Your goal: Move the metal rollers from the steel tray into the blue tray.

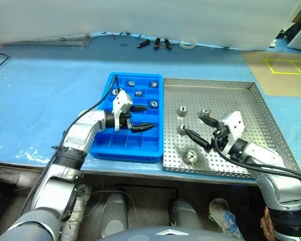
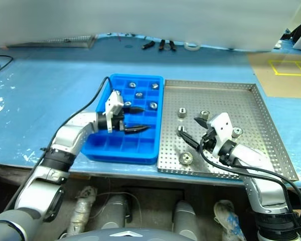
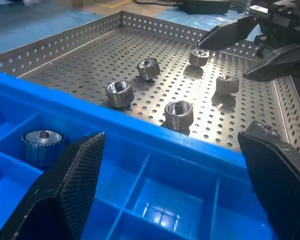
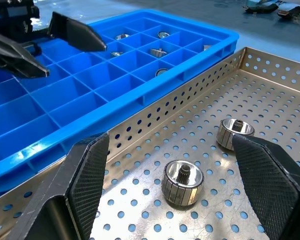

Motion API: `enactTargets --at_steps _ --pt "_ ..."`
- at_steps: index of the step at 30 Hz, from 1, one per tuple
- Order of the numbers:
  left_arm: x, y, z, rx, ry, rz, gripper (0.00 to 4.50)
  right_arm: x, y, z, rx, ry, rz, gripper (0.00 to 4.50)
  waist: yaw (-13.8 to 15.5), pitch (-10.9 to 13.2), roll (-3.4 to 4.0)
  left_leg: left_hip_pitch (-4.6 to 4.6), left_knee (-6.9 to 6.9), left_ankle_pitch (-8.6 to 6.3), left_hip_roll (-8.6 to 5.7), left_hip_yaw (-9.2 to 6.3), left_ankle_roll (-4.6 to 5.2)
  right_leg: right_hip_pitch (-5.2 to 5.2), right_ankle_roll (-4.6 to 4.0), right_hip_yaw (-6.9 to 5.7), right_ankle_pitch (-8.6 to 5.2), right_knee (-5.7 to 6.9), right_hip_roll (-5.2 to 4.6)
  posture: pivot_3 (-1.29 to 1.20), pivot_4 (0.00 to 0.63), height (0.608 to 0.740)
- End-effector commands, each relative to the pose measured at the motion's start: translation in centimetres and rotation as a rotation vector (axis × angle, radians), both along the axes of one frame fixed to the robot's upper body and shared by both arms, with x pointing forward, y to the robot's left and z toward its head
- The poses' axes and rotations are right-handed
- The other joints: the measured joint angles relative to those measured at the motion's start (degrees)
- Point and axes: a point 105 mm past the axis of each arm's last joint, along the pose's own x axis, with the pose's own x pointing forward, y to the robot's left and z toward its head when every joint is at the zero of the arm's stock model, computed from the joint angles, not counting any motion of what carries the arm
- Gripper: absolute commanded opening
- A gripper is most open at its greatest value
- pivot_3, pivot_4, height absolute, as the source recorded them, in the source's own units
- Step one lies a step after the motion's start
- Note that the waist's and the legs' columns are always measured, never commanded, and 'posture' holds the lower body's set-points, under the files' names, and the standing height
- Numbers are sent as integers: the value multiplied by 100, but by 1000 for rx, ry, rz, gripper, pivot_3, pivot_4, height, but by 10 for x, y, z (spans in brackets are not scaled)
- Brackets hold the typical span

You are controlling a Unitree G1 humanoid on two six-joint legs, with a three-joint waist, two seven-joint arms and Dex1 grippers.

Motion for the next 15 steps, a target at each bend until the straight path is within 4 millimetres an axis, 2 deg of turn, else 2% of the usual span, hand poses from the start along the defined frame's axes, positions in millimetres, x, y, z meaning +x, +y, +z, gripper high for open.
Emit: enactTargets --at_steps 1,6,9,12,15 --pt "3 -21 25 -1 -47 -77 4500 0 -6 13 12 -59 -34 4095 -5 0 0 1 0 0 -2 0 0 1 0 1 0 0 -1 -162 150 740" --pt "7 -57 33 81 -79 -218 4500 -6 -7 12 27 -69 -78 4095 -25 0 0 -7 0 -1 -1 4 3 -10 1 2 -1 -3 -1 -249 150 740" --pt "6 -74 19 224 -156 -313 4500 -12 -7 11 40 -75 -116 4095 -57 0 0 -19 1 -5 -2 12 9 -25 1 7 -1 -6 -1 -308 150 740" --pt "6 -81 10 307 -184 -370 4500 -19 -6 9 52 -78 -153 4095 -143 0 0 -23 1 -8 -3 14 15 -30 2 9 -1 -8 -2 -386 150 740" --pt "14 -92 -2 401 -215 -364 4500 -30 -8 4 72 -73 -224 4095 -214 0 -1 -23 4 -9 -4 16 16 -30 3 10 -1 -8 -4 -425 150 740"
